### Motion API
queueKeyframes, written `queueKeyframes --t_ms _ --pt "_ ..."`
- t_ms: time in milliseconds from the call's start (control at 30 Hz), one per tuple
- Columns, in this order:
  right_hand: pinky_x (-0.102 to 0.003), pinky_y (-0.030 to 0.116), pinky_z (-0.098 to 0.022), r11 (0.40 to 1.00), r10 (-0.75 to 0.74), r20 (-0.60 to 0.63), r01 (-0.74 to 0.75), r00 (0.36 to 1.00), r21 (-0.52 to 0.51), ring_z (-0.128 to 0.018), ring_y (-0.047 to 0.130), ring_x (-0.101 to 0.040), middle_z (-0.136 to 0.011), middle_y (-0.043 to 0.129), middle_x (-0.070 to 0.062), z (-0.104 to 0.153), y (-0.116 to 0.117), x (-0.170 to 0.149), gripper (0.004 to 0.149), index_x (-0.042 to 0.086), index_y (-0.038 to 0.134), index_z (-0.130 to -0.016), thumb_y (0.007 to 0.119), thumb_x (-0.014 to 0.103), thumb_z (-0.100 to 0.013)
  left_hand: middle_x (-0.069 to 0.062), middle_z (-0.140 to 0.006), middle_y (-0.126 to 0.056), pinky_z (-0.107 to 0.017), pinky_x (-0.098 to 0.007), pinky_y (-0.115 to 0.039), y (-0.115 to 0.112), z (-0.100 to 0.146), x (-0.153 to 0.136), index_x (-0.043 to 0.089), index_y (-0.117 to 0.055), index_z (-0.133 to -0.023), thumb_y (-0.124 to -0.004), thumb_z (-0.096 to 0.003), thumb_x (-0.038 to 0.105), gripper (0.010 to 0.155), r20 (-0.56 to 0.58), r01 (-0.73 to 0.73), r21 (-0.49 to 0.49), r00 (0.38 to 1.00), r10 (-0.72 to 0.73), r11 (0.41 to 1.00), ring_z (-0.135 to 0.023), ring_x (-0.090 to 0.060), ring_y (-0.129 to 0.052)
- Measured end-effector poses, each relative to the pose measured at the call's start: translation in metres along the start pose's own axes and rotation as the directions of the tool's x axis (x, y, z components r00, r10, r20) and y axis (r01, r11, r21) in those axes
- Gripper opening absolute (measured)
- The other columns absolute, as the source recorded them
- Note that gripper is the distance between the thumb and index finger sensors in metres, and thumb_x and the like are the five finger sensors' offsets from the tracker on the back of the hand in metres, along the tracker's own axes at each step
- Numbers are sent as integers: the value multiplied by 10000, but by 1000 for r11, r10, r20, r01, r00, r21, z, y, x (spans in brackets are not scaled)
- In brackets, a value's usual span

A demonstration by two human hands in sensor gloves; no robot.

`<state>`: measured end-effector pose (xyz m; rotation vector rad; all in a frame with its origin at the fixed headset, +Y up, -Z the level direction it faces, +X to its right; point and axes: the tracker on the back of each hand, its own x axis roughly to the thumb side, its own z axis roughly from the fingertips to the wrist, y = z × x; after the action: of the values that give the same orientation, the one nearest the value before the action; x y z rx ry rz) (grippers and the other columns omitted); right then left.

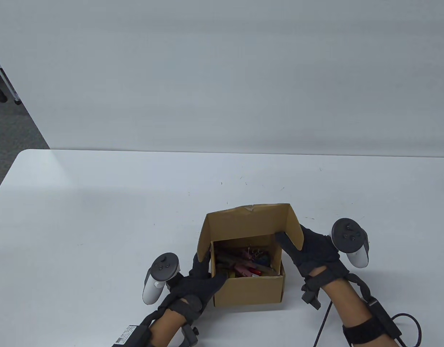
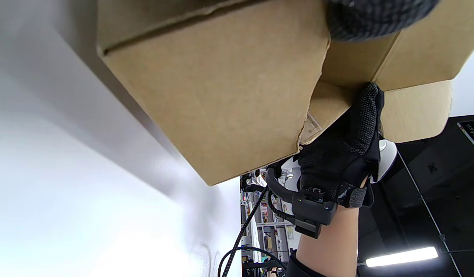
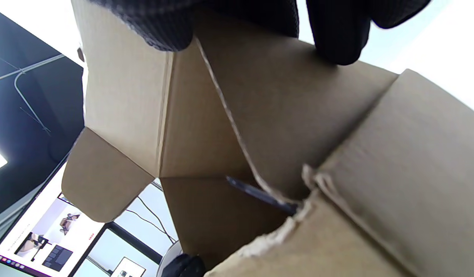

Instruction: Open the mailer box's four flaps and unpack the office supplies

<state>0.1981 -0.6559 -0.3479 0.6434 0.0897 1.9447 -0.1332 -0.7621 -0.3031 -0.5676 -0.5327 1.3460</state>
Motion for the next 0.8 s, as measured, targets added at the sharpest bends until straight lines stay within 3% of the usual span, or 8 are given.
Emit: queueKeyframes --t_ms 400,800 --pt "-716 587 -597 999 -35 -50 35 998 -6 -820 760 -590 -1039 722 -175 -7 -8 8 468 113 681 -1012 710 418 -658 -5 -1110 324 -801 -742 -159 1 3 -11 379 239 -989 -718 -587 697 1085 -8 79 -66 997 -80 995 -1141 -372 214" --pt "-703 584 -581 989 -148 -136 147 980 -15 -772 781 -557 -982 782 -198 -33 -25 5 482 95 730 -989 709 443 -656 14 -1081 360 -811 -723 -143 4 4 -12 417 238 -983 -777 -588 673 1119 -65 148 -148 985 -159 978 -1134 -384 212"
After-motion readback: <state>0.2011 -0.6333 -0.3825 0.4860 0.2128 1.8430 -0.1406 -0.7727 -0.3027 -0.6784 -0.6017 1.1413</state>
